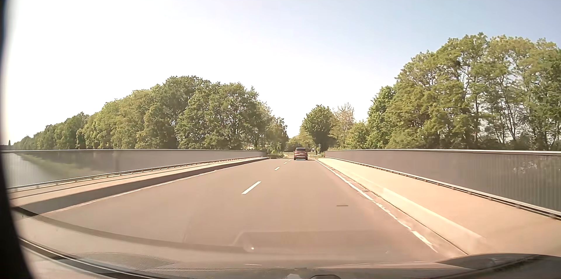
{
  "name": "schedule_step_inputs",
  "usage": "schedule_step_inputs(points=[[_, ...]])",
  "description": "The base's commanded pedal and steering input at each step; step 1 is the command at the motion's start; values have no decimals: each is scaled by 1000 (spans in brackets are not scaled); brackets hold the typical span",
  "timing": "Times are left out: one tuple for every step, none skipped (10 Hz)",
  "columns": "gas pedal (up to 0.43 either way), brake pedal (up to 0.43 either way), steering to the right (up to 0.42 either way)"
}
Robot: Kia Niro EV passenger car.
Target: Follow the waypoints while adhering to traffic rules and regulations
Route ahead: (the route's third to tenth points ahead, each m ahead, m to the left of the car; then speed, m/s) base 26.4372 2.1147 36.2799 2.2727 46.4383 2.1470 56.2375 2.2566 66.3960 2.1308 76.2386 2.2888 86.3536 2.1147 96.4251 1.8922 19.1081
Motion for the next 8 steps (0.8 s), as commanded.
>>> schedule_step_inputs(points=[[87, 0, -1], [87, 0, 0], [87, 0, 0], [87, 0, 0], [87, 0, 0], [98, 0, 0], [98, 0, 0], [98, 0, 0]])
